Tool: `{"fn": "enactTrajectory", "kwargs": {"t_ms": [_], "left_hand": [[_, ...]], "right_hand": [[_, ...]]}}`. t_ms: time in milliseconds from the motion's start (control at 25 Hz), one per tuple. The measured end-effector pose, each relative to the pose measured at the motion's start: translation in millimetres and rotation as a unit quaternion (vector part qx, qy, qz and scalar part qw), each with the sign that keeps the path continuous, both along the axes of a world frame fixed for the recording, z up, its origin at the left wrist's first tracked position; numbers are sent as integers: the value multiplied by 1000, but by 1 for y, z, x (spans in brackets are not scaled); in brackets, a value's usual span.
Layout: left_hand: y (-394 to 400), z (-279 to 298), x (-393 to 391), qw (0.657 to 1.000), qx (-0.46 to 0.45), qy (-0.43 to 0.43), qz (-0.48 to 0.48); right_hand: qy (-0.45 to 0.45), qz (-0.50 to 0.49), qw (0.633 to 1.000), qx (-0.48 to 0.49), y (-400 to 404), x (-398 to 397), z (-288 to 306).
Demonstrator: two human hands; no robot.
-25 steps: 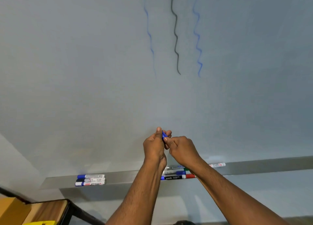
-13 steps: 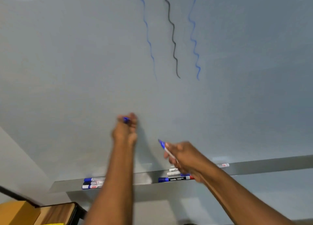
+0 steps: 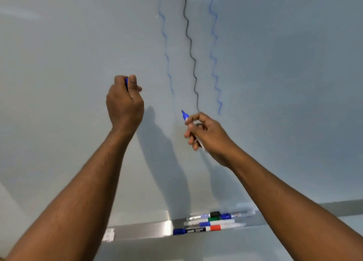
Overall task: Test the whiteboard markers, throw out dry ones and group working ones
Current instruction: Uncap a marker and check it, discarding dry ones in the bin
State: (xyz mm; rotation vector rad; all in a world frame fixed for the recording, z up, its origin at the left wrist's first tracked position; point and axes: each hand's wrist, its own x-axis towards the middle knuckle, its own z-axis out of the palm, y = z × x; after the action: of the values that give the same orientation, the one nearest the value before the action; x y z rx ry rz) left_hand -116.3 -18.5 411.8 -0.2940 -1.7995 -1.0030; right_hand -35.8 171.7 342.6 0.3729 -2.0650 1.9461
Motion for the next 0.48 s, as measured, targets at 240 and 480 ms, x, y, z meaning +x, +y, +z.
{"fn": "enactTrajectory", "kwargs": {"t_ms": [240,480], "left_hand": [[0,96,-4,995,-77,49,35],[3,160,-1,984,-170,41,38]], "right_hand": [[135,3,990,-37,28,-9,122],[264,-199,943,18,56,-11,219]]}}
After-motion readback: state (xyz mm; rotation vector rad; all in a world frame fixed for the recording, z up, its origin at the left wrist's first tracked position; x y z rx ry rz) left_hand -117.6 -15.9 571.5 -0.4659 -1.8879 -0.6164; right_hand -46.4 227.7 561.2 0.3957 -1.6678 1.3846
